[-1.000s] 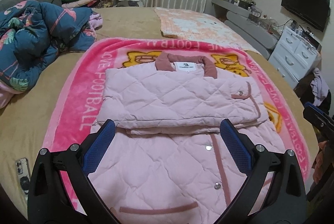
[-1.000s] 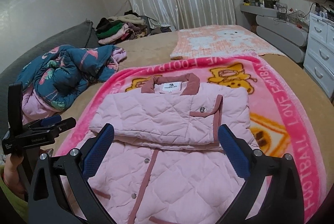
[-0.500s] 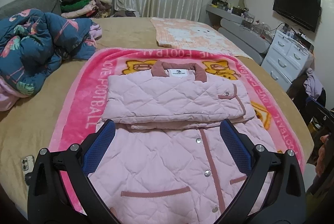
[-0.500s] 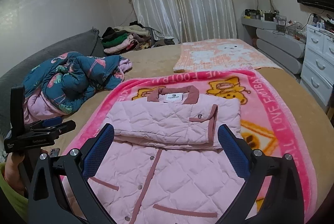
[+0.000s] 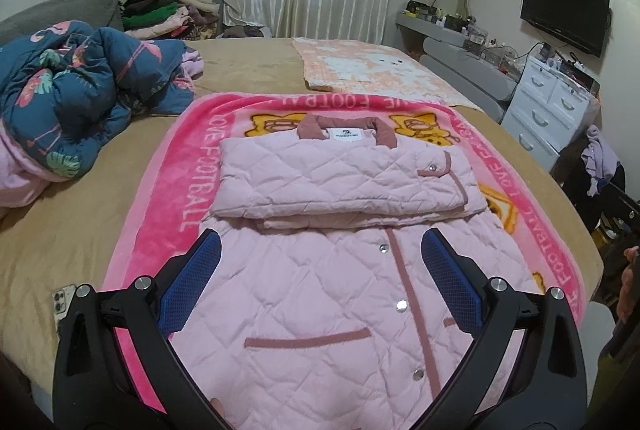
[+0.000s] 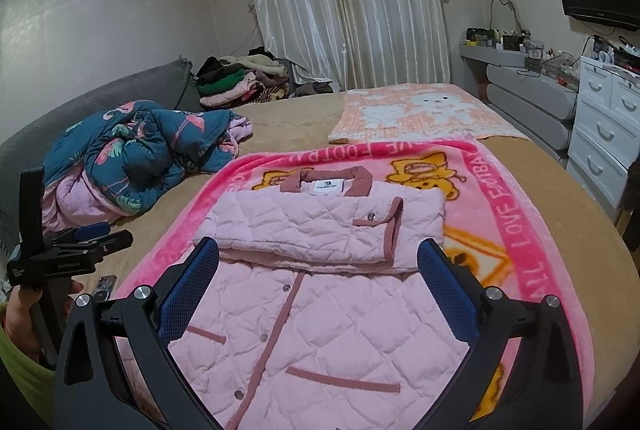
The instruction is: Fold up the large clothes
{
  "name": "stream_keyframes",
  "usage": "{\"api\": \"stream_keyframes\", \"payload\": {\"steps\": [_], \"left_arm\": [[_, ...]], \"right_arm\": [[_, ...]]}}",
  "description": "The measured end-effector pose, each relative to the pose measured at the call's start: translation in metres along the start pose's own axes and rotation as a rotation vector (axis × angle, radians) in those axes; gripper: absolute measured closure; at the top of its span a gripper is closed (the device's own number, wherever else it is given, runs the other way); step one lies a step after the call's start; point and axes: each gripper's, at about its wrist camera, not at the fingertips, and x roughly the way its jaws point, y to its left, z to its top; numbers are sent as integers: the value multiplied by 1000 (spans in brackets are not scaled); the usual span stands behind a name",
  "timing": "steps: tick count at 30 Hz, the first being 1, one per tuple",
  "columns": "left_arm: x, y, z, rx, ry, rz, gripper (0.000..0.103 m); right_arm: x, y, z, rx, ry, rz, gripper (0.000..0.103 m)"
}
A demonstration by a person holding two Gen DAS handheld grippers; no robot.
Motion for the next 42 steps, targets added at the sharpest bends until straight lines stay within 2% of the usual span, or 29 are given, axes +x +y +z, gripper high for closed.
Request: {"api": "stream_keyframes", "payload": {"steps": [9, 20, 42], "left_arm": [[-9, 12, -26, -22, 8, 24, 9], [6, 19, -70, -25, 77, 45, 9], [9, 53, -137, -34, 180, 106, 9]], "right_arm": [[-8, -7, -26, 5, 25, -13, 4], [-15, -30, -71, 20, 96, -63, 4], [-16, -57, -150, 6, 260, -96, 4]]}}
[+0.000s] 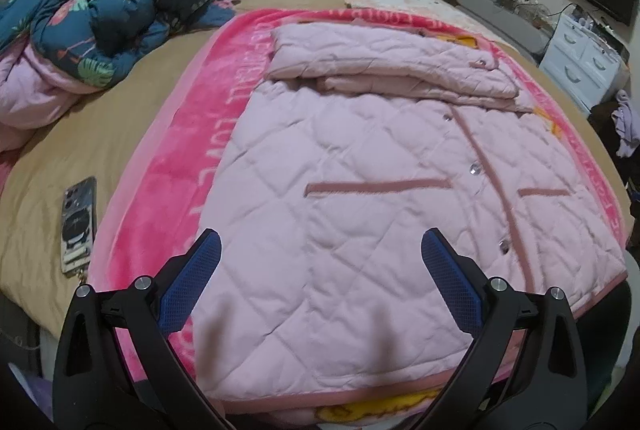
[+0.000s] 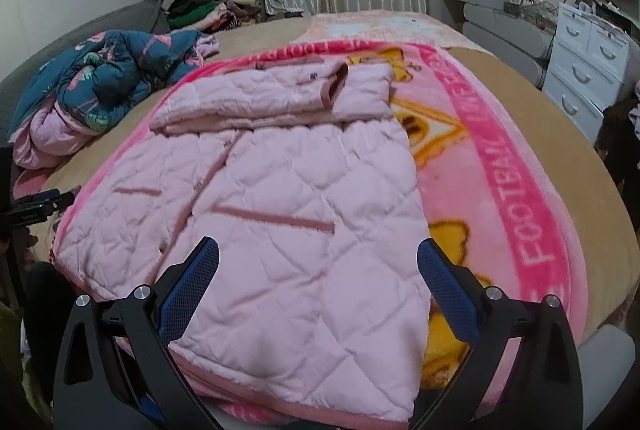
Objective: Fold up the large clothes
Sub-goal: 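Move both tools down to the ribbed hem of the folded jacket, then close the right tool on the ribbed hem while the left tool grasps the hem too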
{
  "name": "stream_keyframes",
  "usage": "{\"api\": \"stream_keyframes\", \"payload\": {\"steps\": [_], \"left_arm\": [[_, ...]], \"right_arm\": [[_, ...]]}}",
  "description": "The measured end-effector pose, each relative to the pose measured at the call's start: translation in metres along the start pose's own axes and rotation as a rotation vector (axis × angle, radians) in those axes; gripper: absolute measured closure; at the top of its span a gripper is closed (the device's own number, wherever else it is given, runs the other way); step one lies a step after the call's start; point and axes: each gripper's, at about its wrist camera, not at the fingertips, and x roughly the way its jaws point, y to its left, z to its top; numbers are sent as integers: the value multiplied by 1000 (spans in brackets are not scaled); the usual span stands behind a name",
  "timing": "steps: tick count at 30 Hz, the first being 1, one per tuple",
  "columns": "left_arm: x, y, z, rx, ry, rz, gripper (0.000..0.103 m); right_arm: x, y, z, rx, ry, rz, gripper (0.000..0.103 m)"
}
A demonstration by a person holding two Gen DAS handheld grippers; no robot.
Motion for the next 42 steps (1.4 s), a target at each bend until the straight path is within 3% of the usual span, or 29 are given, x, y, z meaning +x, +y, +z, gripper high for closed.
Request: {"api": "stream_keyframes", "payload": {"steps": [16, 31, 36, 39, 40, 42], "left_arm": [[22, 48, -38, -65, 104, 51, 9], [43, 71, -55, -140, 219, -44, 9], [50, 68, -58, -133, 249, -53, 9], [54, 63, -60, -127, 260, -71, 9], [56, 61, -61, -129, 268, -81, 9], [59, 59, -61, -128, 272, -87, 9]], "right_arm": [[22, -28, -45, 47, 171, 0, 4], [50, -31, -73, 64, 393, 66, 5], [49, -22, -76, 44, 390, 78, 24], [39, -22, -73, 49, 342, 104, 58], [32, -23, -69, 58, 305, 119, 79], [20, -24, -60, 83, 242, 155, 83]]}}
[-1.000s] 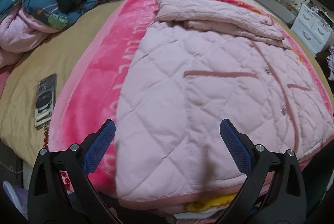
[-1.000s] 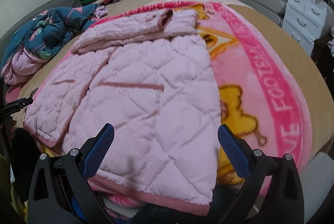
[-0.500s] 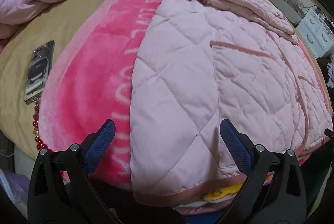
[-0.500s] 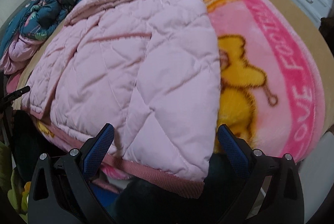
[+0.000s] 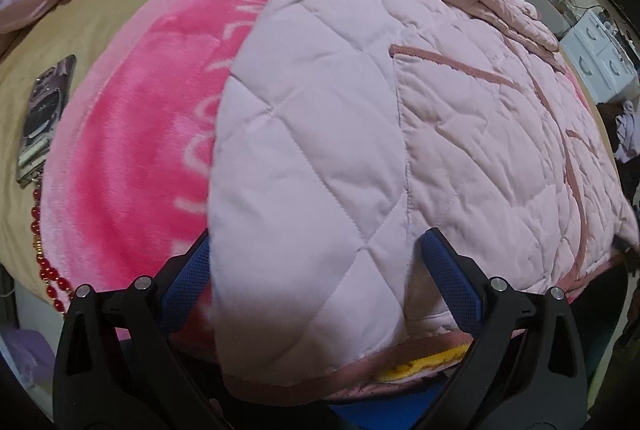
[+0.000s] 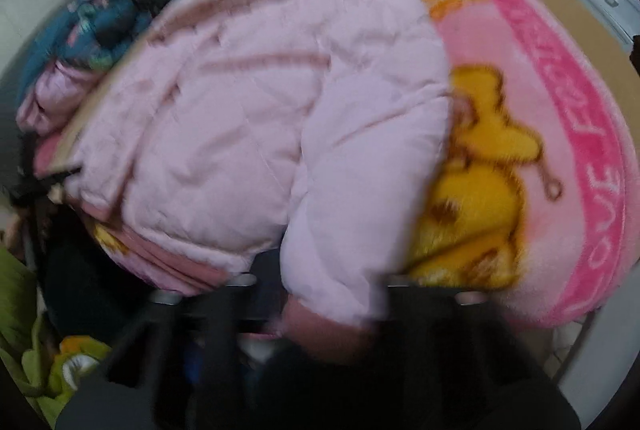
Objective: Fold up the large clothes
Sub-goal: 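Close the right tool on the ribbed hem while the left tool grasps the hem too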
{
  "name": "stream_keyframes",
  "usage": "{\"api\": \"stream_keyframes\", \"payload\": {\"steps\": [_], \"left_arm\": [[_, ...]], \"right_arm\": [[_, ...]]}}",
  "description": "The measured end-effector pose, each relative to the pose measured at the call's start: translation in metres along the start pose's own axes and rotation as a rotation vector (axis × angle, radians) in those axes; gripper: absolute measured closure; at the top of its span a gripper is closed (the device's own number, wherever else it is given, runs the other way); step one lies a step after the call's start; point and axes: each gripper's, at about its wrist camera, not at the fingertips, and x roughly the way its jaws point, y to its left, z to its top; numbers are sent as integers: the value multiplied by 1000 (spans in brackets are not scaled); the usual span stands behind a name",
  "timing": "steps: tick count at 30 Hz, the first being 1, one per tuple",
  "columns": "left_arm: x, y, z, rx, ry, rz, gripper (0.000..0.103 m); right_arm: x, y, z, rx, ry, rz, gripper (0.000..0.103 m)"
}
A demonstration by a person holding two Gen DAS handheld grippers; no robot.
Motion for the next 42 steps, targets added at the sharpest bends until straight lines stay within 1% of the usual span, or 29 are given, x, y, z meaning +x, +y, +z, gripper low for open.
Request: {"api": "stream_keyframes", "payload": {"steps": [3, 7, 9, 11, 12, 15, 17, 19, 20, 23, 29, 32, 39, 42], "left_arm": [[2, -2, 0, -1, 4, -10, 9], [5, -3, 0, -3, 4, -17, 9], [6, -5, -1, 1, 1, -21, 13], [5, -6, -1, 2, -5, -38, 21], [4, -6, -1, 2, -11, -43, 24], [-2, -9, -2, 5, -41, -53, 46], [-7, -12, -2, 5, -64, -56, 69], [-14, -15, -1, 17, -86, -40, 83], [-19, -19, -1, 27, -101, -42, 87], [-32, -24, 3, 43, -141, -49, 91], [-57, -33, 15, 54, -205, -75, 93], [-66, -36, 22, 53, -237, -86, 94], [-82, -45, 41, 46, -293, -111, 94], [-90, -51, 52, 55, -321, -120, 94]], "right_arm": [[-19, 5, 10, -9, -92, 30, 86], [-29, 10, 22, -11, -159, 51, 87], [-32, 10, 28, -6, -183, 62, 87], [-32, 10, 32, -8, -190, 62, 87], [-32, 10, 33, -8, -192, 59, 87], [-30, 11, 32, 1, -191, 54, 87], [-28, 11, 28, 7, -189, 51, 87], [-26, 10, 27, 15, -192, 50, 87], [-26, 9, 26, 22, -194, 53, 87], [-28, 8, 25, 32, -205, 54, 87], [-39, 9, 31, 30, -259, 79, 88], [-44, 9, 36, 30, -271, 90, 88], [-60, 8, 58, 29, -332, 124, 89], [-67, 8, 71, 47, -365, 106, 91]]}}
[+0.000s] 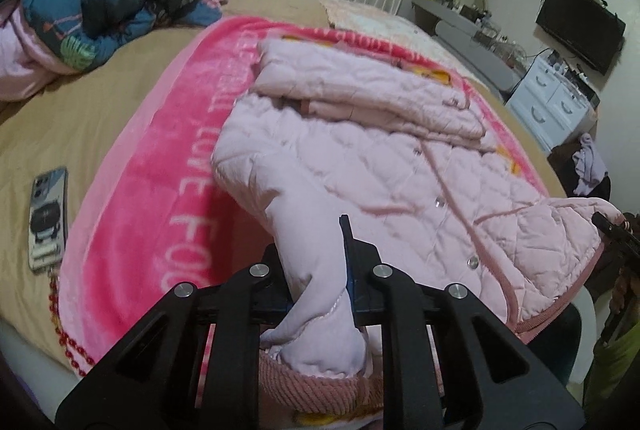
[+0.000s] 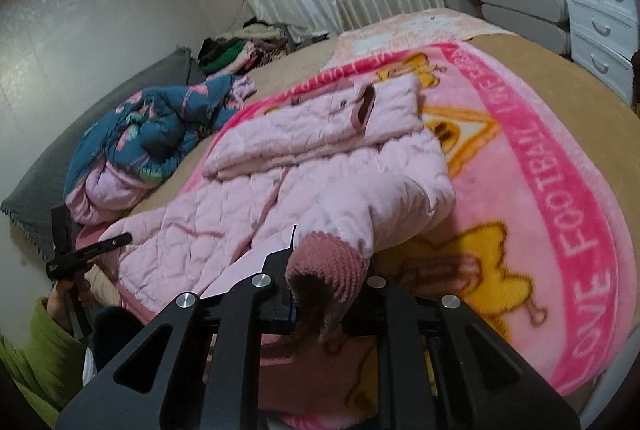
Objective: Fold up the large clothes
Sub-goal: 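Lift the hem with both tools and fold it over toward the collar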
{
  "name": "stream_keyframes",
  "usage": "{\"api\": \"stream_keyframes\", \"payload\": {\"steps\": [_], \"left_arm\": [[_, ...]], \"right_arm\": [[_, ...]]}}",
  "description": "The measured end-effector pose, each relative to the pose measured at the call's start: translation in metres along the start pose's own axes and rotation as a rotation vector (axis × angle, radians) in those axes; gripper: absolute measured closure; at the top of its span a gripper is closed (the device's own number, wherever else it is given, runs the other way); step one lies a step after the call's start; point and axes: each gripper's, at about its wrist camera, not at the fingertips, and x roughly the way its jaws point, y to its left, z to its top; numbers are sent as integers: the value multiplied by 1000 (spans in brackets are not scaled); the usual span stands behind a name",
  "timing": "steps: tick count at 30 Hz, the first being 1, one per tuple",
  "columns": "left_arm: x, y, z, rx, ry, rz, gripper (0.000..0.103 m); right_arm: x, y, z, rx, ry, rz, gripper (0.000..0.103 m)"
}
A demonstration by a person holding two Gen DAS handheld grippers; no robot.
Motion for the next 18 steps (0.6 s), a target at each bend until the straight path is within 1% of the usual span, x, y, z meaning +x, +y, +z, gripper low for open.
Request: {"api": "stream_keyframes", "payload": {"steps": [7, 13, 18], "left_arm": [[-3, -12, 37, -4, -71, -21, 94], [2, -19, 66, -5, -109, -33, 94], [7, -23, 94, -10, -138, -35, 94]], "right_arm": [[8, 3, 35, 5, -46, 7, 92], [16, -1, 61, 30, -67, 28, 92], [22, -8, 83, 57, -93, 26, 92]]}}
